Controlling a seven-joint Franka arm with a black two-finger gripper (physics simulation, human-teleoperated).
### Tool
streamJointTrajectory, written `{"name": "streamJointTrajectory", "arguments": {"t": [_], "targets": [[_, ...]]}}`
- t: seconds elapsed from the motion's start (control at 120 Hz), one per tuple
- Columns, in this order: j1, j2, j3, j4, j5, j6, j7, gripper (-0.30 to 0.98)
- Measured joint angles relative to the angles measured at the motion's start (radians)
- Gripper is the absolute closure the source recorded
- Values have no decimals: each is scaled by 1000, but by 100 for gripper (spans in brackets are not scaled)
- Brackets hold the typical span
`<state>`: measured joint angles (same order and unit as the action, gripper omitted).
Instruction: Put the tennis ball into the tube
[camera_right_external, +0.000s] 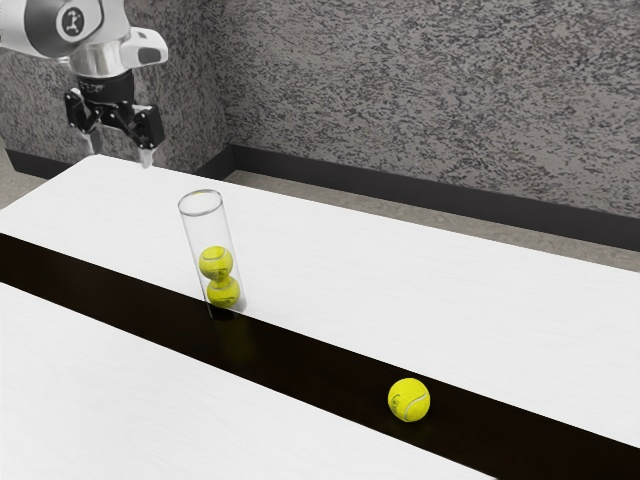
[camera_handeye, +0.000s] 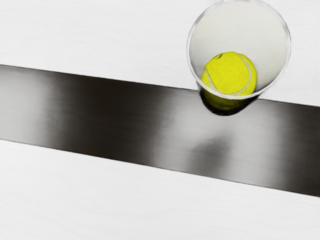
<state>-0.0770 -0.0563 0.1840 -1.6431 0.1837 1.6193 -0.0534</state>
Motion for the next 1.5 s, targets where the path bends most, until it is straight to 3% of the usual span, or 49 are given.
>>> {"name": "streamJointTrajectory", "arguments": {"t": [0.15,0.3,0.483,0.575,0.675,1.025,1.5], "targets": [[-22,-19,-9,-1,3,9,-10,0],[-155,13,-7,-11,-7,79,-23,0],[-330,146,-19,-124,-178,227,-72,0],[-345,185,-36,-209,-262,299,-95,0],[-349,216,-75,-248,-302,365,-117,0],[-425,399,-142,-231,-293,572,-158,0],[-445,509,-181,-208,-328,720,-179,0]]}}
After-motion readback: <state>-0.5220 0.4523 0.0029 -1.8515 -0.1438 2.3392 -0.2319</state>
